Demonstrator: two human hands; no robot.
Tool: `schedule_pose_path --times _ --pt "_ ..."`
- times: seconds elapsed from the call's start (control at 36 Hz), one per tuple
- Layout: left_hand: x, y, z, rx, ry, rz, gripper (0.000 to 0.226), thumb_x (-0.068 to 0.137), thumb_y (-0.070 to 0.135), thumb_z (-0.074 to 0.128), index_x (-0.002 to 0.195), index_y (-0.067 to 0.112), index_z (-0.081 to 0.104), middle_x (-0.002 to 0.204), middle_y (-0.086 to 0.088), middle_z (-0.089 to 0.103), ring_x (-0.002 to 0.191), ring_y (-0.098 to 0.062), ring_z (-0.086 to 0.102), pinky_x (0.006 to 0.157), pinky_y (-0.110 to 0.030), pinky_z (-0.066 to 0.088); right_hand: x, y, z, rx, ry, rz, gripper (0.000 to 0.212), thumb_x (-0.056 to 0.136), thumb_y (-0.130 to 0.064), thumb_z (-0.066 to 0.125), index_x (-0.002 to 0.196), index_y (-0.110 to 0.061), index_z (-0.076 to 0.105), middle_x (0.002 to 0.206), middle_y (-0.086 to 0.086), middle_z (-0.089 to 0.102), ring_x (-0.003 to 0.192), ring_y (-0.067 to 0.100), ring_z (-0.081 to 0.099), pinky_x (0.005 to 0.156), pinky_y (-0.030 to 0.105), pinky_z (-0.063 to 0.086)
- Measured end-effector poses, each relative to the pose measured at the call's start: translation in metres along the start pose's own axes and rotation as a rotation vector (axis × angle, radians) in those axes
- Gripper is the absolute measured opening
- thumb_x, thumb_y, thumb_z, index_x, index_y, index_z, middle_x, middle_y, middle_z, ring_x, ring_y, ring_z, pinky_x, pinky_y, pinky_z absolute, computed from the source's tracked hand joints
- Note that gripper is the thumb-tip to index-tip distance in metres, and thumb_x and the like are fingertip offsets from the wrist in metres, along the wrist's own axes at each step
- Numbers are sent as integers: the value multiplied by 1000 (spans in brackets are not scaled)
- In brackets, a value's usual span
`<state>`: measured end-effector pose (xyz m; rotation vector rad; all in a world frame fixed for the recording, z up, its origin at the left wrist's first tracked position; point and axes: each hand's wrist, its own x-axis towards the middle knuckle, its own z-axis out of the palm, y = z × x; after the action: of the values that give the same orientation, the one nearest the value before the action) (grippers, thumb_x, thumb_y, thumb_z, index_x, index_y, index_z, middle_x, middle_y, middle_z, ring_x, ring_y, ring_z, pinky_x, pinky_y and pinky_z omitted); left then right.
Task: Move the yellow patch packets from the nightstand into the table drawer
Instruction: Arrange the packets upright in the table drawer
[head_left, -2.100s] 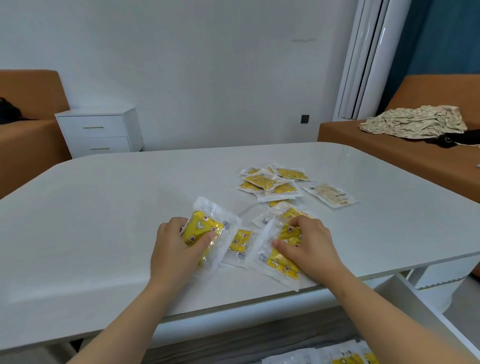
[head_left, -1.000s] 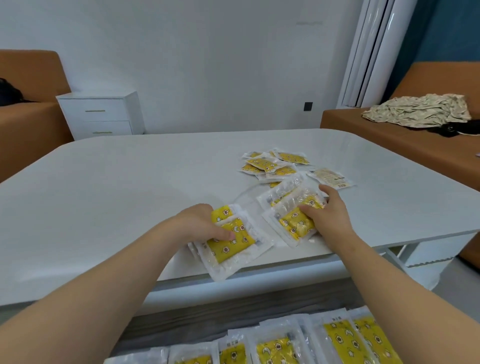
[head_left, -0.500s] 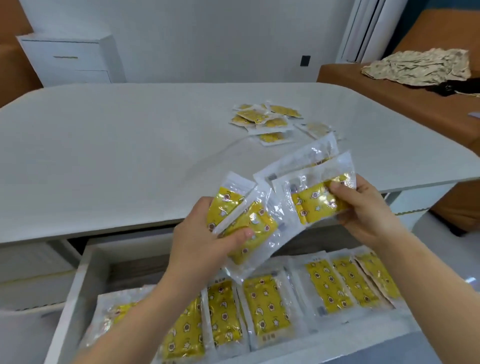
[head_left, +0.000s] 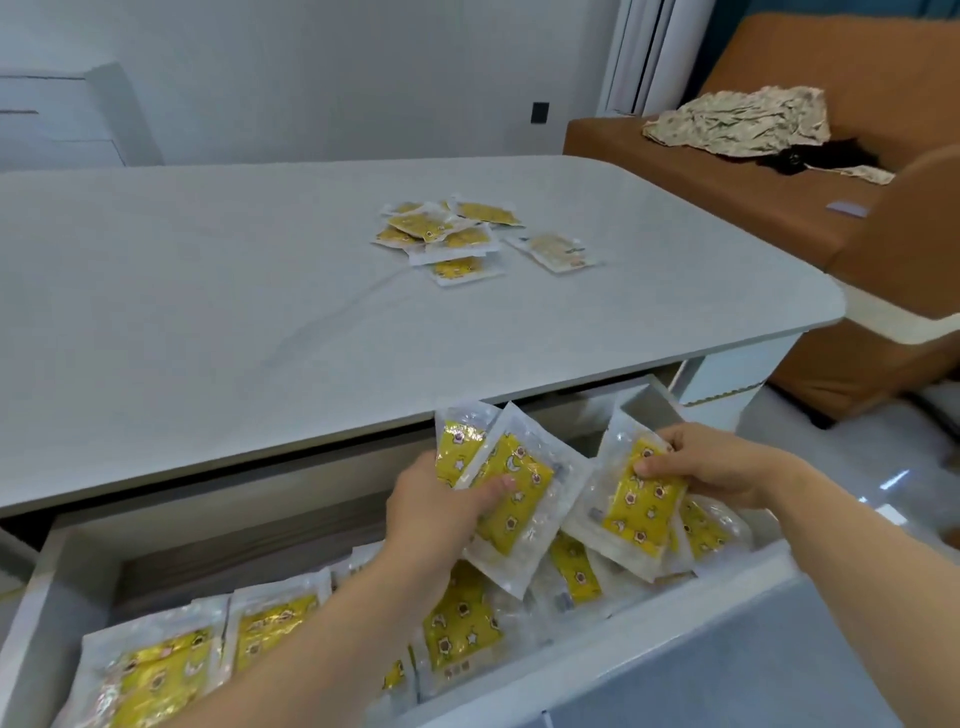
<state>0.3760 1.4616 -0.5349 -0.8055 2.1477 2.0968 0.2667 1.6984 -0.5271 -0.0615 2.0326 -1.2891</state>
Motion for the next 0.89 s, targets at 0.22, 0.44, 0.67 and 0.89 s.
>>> schedule_pose_path --times 0.22,0.44,0.67,0.89 --pt "4 -6 27 49 25 -9 26 71 23 81 86 24 59 88 2 67 80 -17 64 70 -31 53 7 5 -1 -108 -3 36 4 84 -8 65 80 -8 63 75 2 74 68 14 70 67 24 56" --pt "8 -15 20 -1 43 -67 26 70 20 81 82 23 59 88 -2 68 82 -22 65 76 -39 56 15 3 3 -107 -7 27 7 83 -13 65 89 -9 62 89 9 72 80 22 69 77 33 57" --pt "9 -13 21 -138 -3 -141 24 73 15 79 82 19 56 81 -2 65 72 -19 62 54 -26 50 14 5 7 -303 45 -4 8 86 -19 65 93 -21 64 98 3 72 89 18 69 83 31 56" --pt "9 -11 14 -319 -27 -250 21 77 13 74 92 14 59 83 -8 68 66 -21 63 44 -24 49 5 0 -6 -109 119 -111 8 83 -8 64 90 -13 65 89 5 72 82 18 69 81 29 55"
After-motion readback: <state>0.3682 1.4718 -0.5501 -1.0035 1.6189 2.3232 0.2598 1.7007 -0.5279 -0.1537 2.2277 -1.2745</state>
